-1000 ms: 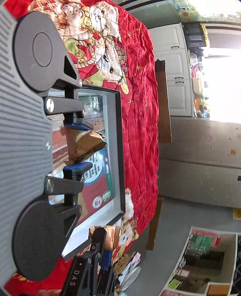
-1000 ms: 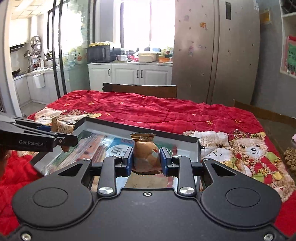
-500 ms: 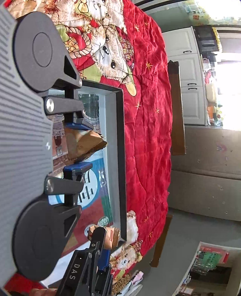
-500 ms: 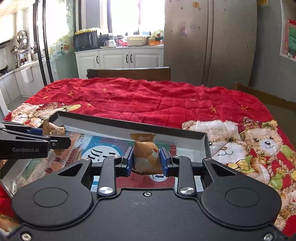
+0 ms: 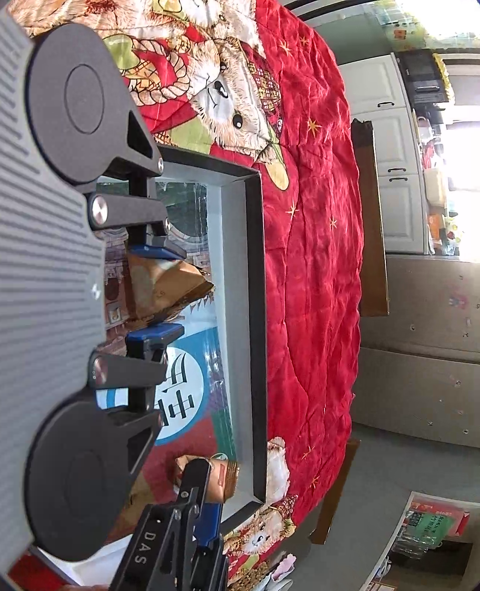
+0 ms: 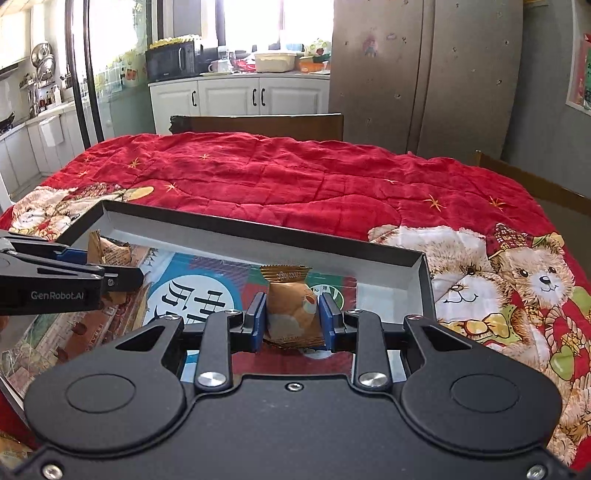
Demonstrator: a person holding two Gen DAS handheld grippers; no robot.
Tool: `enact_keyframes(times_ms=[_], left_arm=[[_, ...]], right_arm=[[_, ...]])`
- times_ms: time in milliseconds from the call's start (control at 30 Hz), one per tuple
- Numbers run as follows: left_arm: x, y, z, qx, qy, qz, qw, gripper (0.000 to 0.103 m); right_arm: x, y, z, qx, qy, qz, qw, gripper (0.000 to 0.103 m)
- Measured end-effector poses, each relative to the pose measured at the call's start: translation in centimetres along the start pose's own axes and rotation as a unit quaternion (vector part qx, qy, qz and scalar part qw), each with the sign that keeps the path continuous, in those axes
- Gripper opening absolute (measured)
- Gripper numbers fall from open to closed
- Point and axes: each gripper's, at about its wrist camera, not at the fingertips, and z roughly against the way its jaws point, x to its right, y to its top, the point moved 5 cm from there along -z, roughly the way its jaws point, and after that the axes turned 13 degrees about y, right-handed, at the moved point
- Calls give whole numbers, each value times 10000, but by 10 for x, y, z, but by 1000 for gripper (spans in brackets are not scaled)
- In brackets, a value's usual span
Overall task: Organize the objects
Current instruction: 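Carry both brown packets up and over the black box tray, then open the left tool to drop its packet in the tray while the right tool releases its packet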
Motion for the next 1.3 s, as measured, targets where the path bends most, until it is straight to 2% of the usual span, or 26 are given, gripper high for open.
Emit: enact_keyframes(times_ms=[367,400,533,600,700,800,1033,1133,1300], left_arm=[[2,0,-1,-10,16,-50,10000,42],[2,0,-1,-8,19,-52,10000,43],[1,0,-1,-13,20,-22,10000,58],[0,0,-1,-10,17,13,10000,59],[-2,1,0,31,-2,51,10000,61],[-2,1,2,71,32,52,10000,67],[-5,1,8,159,75,67,9998,74],[-5,1,12,203,73,59,9997,80],[-2,2,19,341,122,-51,9993,81]], right_arm=[[0,1,-4,-104,0,41,9999,30],[0,1,-4,-106,6,36,9999,30],[1,1,-4,-102,33,-9,9999,30],[2,1,-4,-90,39,-30,9999,30],[3,1,-2,-41,31,-51,10000,39],[3,2,0,13,47,-74,10000,41],[4,3,5,109,-14,-92,9999,56],[4,3,7,165,-63,-81,9998,60],[1,3,11,206,11,-102,9997,65]])
